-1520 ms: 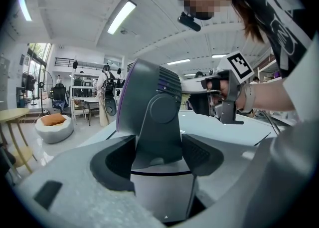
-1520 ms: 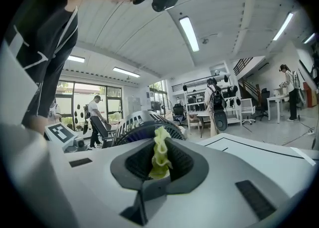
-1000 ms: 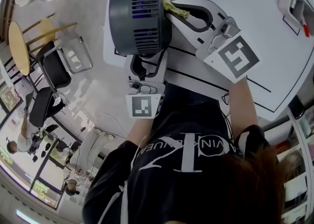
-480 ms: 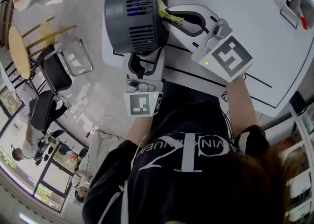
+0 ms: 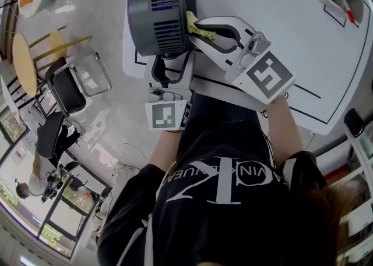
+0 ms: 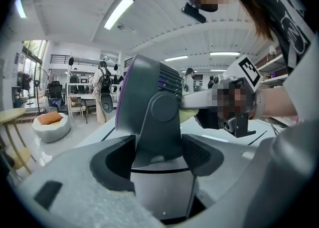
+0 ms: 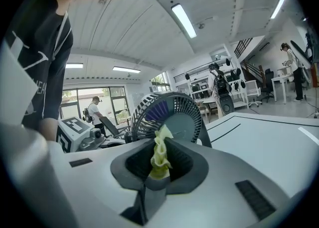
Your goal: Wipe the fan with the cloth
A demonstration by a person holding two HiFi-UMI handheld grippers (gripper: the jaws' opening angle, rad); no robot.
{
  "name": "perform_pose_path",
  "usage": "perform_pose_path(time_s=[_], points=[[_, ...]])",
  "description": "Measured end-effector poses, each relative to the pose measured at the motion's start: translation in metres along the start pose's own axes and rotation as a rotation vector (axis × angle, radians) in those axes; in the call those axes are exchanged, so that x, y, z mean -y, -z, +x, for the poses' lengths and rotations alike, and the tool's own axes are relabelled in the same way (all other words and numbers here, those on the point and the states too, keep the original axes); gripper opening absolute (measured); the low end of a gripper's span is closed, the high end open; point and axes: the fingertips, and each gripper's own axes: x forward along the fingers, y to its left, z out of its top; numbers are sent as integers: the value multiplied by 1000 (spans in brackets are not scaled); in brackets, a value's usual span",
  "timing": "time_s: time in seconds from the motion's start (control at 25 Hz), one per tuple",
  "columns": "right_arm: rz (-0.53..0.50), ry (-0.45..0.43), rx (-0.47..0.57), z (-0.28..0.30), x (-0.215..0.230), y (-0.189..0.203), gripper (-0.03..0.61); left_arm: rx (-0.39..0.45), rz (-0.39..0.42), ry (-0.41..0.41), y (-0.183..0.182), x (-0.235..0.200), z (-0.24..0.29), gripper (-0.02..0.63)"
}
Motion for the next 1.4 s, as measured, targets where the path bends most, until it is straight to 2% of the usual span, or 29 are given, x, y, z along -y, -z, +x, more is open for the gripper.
perform_pose_path(time_s=[0.28, 0.48, 0.64, 0.96, 1.16, 1.28, 1.4], points=[[-25, 7, 4, -6, -18, -2, 48, 7, -13, -5, 2, 1, -5, 288], [-90, 28, 70, -25, -29, -23, 48, 21, -17, -9, 4, 3, -4, 289], [-174, -28, 43, -34, -53, -27, 48, 25, -19, -21, 5, 4, -3, 290], [-258, -171, 56, -26, -99, -42, 49, 28, -31, -27, 3, 2, -5, 290], [-299, -190, 33, -12, -100, -37, 52, 26, -38, -28, 4, 3, -4, 290], [-380, -187, 2, -6, -98, -36, 52, 28, -35, -24, 2, 3, -5, 290], [-478, -135, -15, -6, -90, -38, 52, 30, -36, -27, 1, 2, -6, 290]])
